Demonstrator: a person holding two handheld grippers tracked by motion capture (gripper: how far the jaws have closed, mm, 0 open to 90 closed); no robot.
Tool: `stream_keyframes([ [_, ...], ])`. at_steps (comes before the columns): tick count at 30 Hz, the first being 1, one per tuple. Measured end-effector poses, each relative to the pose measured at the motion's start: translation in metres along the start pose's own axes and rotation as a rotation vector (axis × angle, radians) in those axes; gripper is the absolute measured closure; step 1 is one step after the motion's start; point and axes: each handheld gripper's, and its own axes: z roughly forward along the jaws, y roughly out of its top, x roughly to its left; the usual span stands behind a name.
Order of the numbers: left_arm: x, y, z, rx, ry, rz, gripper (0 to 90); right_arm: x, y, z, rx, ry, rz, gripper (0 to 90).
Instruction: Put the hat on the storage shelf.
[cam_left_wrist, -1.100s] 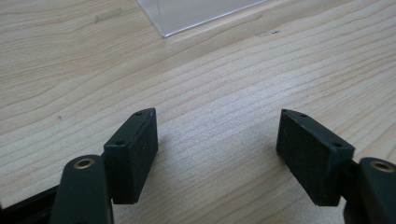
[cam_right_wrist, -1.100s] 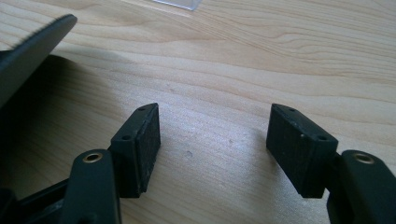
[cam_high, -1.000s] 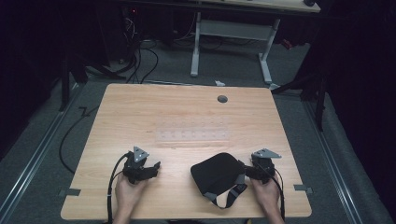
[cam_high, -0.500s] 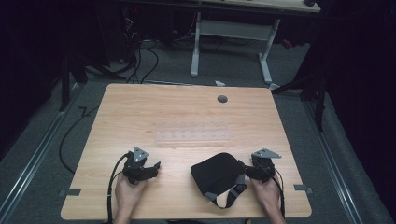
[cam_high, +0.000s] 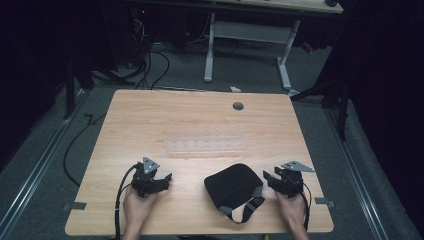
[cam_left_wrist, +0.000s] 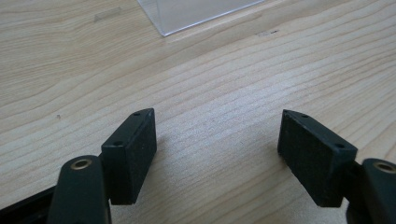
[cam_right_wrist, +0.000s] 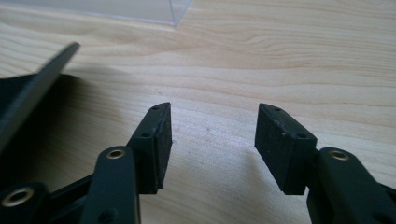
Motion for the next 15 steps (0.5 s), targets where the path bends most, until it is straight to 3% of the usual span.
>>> stream_keyframes([
  [7, 0.0, 0.0, 0.0, 0.0, 0.0, 0.0, 28.4, -0.003, 0.001, -0.021, -0.054, 0.056, 0.046, 49.3],
  [15, 0.0, 0.0, 0.0, 0.001, 0.001, 0.0, 28.1, 0.008, 0.005, -0.038, -0.103, 0.146, 0.023, 47.5],
])
